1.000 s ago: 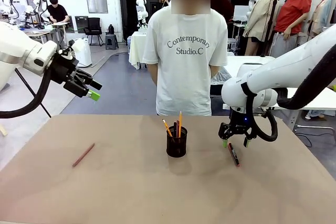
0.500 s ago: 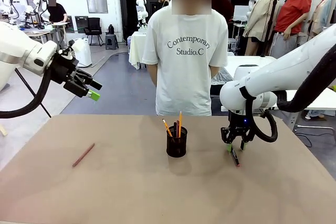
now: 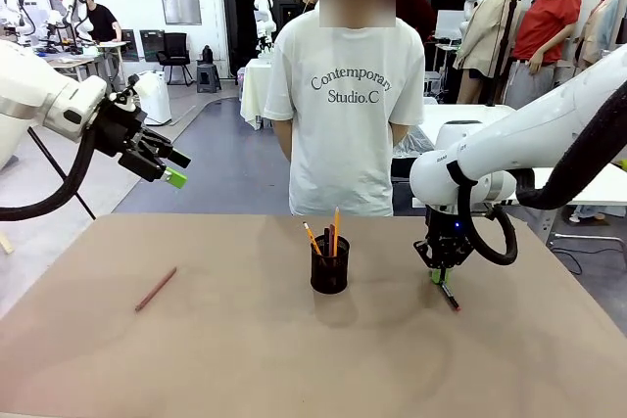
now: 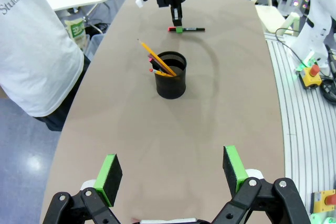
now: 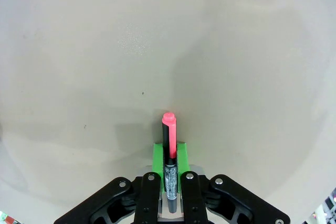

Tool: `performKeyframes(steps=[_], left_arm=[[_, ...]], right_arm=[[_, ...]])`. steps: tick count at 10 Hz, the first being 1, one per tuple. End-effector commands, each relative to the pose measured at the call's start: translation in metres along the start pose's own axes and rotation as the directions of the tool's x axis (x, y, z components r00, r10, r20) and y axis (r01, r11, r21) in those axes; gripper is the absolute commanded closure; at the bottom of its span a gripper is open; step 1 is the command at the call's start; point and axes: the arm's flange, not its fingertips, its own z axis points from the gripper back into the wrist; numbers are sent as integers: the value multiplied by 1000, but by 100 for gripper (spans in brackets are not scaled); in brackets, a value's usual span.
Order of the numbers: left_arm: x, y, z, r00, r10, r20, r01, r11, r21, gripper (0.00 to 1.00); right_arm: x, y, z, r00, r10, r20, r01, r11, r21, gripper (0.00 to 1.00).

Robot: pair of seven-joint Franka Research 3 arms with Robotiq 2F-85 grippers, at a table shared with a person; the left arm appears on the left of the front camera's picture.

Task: Place the pens into the pen holder.
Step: Pick up a writing instrument from the table and place it into the Pen holder.

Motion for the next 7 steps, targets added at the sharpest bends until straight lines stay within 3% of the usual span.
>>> performKeyframes(steps=[1, 2, 4, 5, 7], left_arm=[[0, -1, 1, 1000, -5, -11, 5, 1000, -5, 0], [0, -1, 1, 1000, -5, -11, 5, 1000, -5, 0], [0, -1, 1, 1000, -5, -11, 5, 1000, -5, 0], [0, -1, 1, 1000, -5, -11, 5, 1000, -5, 0], [0, -1, 1, 1000, -5, -11, 5, 1000, -5, 0]], right_arm=[[3, 5, -1, 1000, -5, -2, 5, 1000, -23, 100], [4, 3, 0, 1000, 17, 23, -17, 1000, 1, 100], [-7, 0, 13, 987, 125, 103, -140, 978, 157, 100], [-15, -6, 33, 959, 212, 188, -265, 905, 332, 100], [-28, -21, 63, 917, 277, 288, -389, 787, 479, 100]])
